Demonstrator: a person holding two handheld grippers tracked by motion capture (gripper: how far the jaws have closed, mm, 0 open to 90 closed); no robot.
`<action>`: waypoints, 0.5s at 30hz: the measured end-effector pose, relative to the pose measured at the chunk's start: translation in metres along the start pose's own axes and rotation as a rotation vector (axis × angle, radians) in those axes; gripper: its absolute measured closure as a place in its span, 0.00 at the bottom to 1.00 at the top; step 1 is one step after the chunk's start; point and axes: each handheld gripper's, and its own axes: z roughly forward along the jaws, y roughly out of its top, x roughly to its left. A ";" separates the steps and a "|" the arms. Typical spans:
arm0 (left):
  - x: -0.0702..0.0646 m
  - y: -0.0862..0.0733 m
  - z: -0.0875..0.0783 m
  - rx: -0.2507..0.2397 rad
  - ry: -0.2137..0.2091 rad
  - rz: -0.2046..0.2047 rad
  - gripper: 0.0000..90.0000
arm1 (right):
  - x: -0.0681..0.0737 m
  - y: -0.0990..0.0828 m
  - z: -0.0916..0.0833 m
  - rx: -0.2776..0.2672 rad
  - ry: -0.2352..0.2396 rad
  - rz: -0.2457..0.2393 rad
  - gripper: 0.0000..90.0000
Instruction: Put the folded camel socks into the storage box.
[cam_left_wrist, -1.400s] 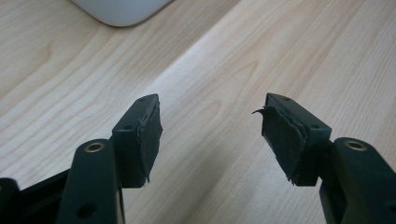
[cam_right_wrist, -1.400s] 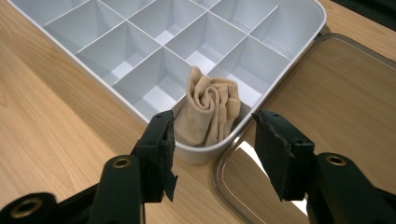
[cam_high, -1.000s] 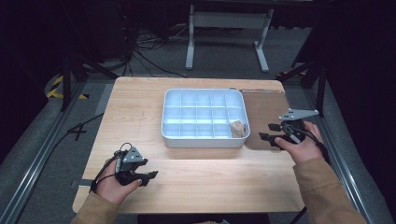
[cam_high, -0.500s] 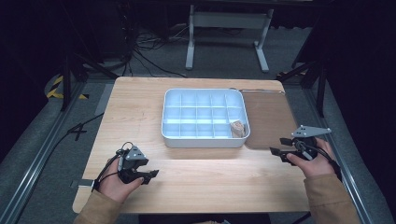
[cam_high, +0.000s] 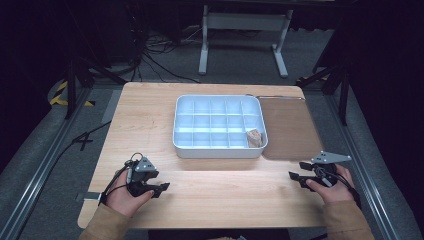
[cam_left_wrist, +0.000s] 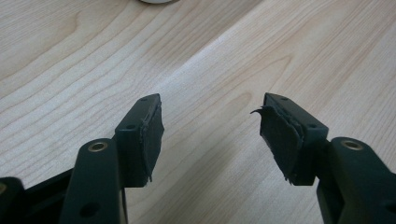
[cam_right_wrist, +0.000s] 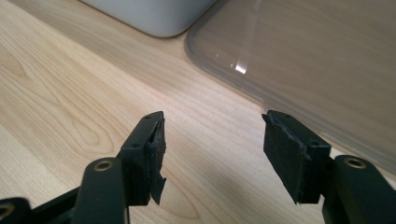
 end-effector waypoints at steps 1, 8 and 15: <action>0.000 0.000 0.000 -0.006 0.001 -0.002 0.44 | 0.000 -0.002 0.002 0.003 0.004 -0.004 0.45; -0.002 -0.001 0.004 0.010 -0.008 0.002 0.44 | 0.000 -0.020 0.011 -0.047 0.016 0.040 0.44; -0.001 -0.002 0.005 0.013 -0.012 0.005 0.44 | 0.000 -0.029 0.015 -0.057 0.018 0.048 0.44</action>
